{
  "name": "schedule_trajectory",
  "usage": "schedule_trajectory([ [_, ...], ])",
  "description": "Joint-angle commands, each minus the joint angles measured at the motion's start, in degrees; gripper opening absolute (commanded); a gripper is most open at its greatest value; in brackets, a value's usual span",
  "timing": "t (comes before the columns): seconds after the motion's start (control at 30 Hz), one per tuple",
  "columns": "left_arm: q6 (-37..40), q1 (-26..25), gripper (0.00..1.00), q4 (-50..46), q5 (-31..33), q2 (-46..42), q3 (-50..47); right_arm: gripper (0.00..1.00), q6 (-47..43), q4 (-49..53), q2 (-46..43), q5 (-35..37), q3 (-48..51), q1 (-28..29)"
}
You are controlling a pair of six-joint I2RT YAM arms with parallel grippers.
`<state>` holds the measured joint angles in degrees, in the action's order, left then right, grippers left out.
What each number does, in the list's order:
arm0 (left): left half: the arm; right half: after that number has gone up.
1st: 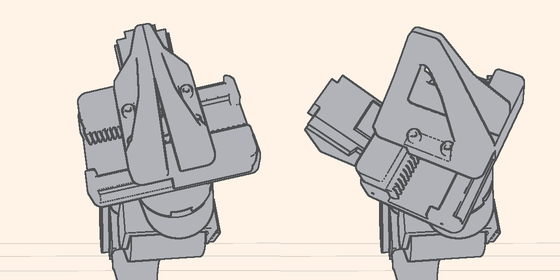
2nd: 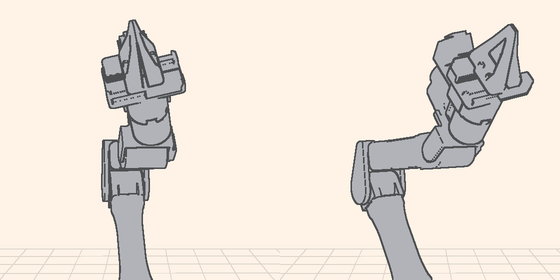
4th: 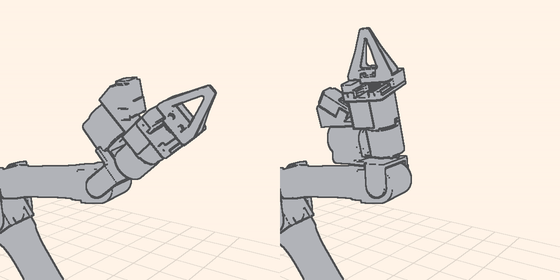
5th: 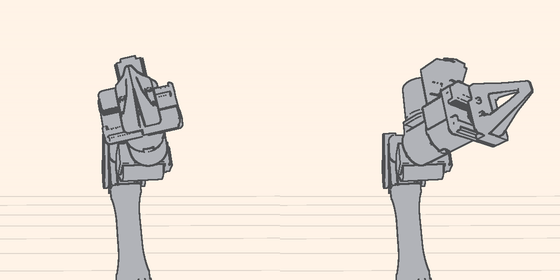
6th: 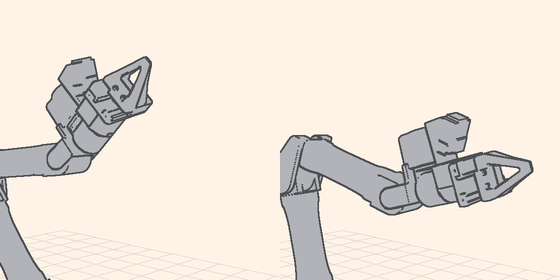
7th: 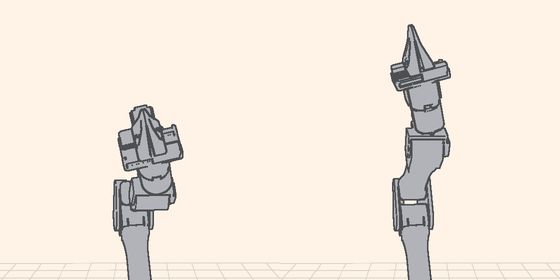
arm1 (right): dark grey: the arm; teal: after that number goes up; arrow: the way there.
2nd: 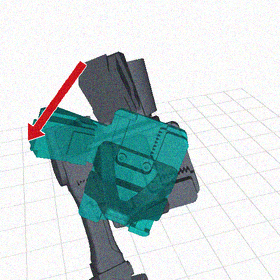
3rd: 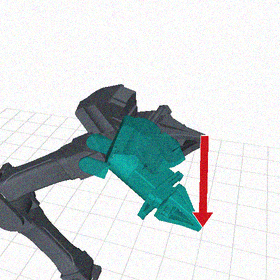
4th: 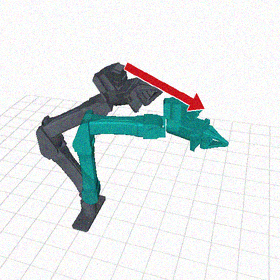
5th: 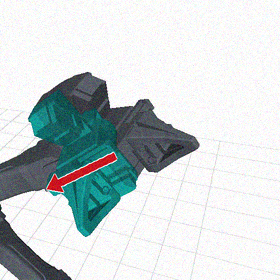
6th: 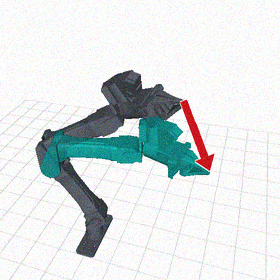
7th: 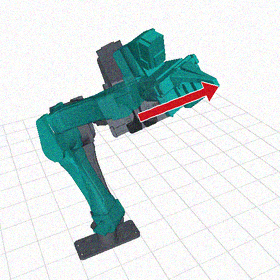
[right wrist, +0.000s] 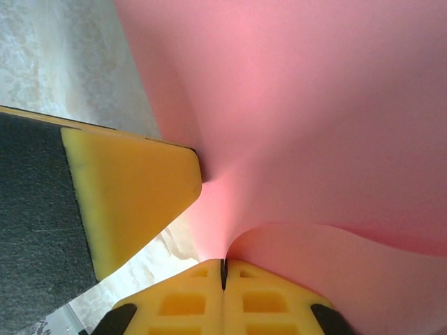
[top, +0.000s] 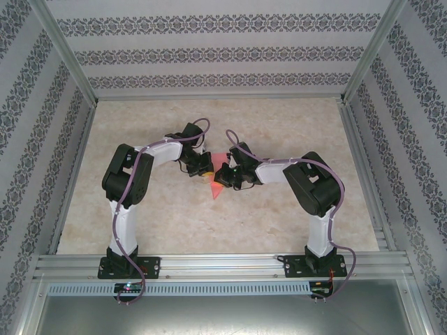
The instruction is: Fold a paper plane with a square sheet of paper (pick it up from the middle)
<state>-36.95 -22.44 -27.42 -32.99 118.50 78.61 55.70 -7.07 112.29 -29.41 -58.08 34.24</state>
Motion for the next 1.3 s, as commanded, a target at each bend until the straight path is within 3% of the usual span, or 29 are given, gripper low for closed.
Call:
schedule_trajectory([
  [0.0, 1.3, -0.2, 0.07, -3.1, 1.3, 1.1, -0.9, 0.05, -0.5, 2.8, 0.2, 1.8, 0.8, -0.5],
  [0.2, 0.6, 0.5, 0.09, -3.6, 2.9, -1.0, 0.3, 0.12, 0.0, 3.9, 0.6, 2.4, 0.5, -0.5],
  [0.4, -1.1, 3.4, 0.22, -3.1, 5.0, -6.5, -0.8, 0.32, 0.6, 4.6, 1.2, 2.5, -0.1, -0.4],
  [0.57, -1.2, 4.8, 0.27, -2.2, 5.3, -9.7, -2.9, 0.38, 0.9, 5.2, 1.2, 2.6, -0.2, -0.4],
  [1.03, -2.6, 3.3, 0.17, 4.2, -2.1, -12.4, -9.0, 0.36, 0.4, 5.2, 0.9, 2.4, 0.5, -0.4],
  [1.27, -3.9, 2.6, 0.12, 6.3, -3.2, -12.2, -10.9, 0.18, 0.2, 5.0, 0.6, 2.8, 1.2, -0.6],
])
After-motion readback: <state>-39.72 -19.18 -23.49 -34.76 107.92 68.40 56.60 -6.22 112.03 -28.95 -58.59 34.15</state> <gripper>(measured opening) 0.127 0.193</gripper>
